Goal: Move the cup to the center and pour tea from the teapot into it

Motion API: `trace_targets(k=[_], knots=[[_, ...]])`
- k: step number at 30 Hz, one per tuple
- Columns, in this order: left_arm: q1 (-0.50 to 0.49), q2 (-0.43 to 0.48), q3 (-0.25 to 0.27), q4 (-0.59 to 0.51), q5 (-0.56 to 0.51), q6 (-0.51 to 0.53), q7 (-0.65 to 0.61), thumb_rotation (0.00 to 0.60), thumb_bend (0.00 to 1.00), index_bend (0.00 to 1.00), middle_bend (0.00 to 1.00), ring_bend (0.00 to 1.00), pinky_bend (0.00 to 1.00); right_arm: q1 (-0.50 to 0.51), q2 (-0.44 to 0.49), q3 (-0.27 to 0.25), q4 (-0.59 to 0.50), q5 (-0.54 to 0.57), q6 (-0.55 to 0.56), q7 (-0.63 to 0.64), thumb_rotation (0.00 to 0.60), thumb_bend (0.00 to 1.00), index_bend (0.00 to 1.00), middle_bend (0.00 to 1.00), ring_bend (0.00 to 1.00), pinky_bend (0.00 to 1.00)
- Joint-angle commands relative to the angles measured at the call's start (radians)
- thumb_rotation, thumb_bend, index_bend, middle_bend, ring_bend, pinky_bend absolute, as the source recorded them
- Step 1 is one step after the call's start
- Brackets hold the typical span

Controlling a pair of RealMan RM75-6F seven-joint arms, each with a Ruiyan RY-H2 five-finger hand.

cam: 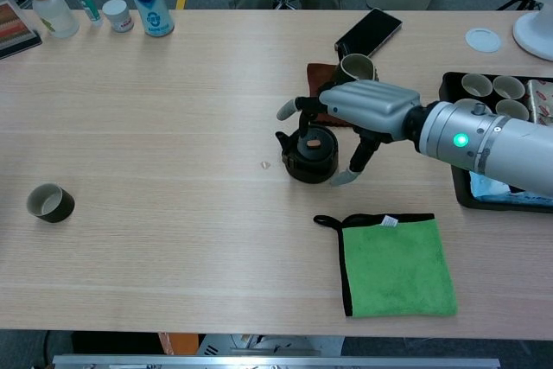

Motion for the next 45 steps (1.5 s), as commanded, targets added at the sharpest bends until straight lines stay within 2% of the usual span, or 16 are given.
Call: trace_targets(k=[1, 6, 12, 20, 26, 34, 45], knots=[[0.000, 0.000, 0.000, 0.001, 0.003, 0.001, -0.003, 0.600, 0.34, 0.21, 0.19, 0.11, 0.03, -0.021, -0.062, -0.009, 0.038, -0.032, 0.101, -0.116, 0.600, 0.00, 0.16, 0.33, 0.22, 0.00], [0.001, 0.001, 0.001, 0.003, 0.006, 0.002, -0.009, 0.600, 0.34, 0.21, 0.19, 0.11, 0.03, -0.003, -0.137, 0.009, 0.063, 0.030, 0.124, -0.235, 0.600, 0.00, 0.16, 0.30, 0.16, 0.00], [0.010, 0.006, 0.002, 0.006, 0.004, 0.009, -0.021, 0.600, 0.34, 0.21, 0.19, 0.11, 0.03, 0.068, -0.153, 0.034, 0.057, 0.162, 0.020, -0.279, 0.600, 0.00, 0.16, 0.30, 0.16, 0.00], [0.015, 0.004, 0.002, 0.007, 0.000, 0.011, -0.020, 0.600, 0.34, 0.21, 0.19, 0.11, 0.03, 0.147, -0.147, 0.026, 0.056, 0.259, -0.088, -0.270, 0.600, 0.00, 0.16, 0.31, 0.16, 0.00], [0.015, 0.004, 0.001, 0.008, 0.000, 0.011, -0.022, 0.600, 0.34, 0.21, 0.19, 0.11, 0.03, 0.170, -0.138, -0.002, 0.051, 0.272, -0.087, -0.280, 0.600, 0.00, 0.16, 0.33, 0.16, 0.00], [0.016, 0.002, 0.001, 0.011, 0.000, 0.008, -0.022, 0.600, 0.34, 0.21, 0.19, 0.11, 0.03, 0.166, -0.083, -0.061, 0.012, 0.250, -0.075, -0.276, 0.600, 0.00, 0.16, 0.36, 0.21, 0.00], [0.011, 0.003, 0.002, 0.003, 0.006, 0.001, -0.015, 0.600, 0.34, 0.21, 0.19, 0.11, 0.03, 0.117, 0.010, -0.123, -0.037, 0.129, -0.035, -0.225, 0.600, 0.00, 0.16, 0.39, 0.23, 0.00]])
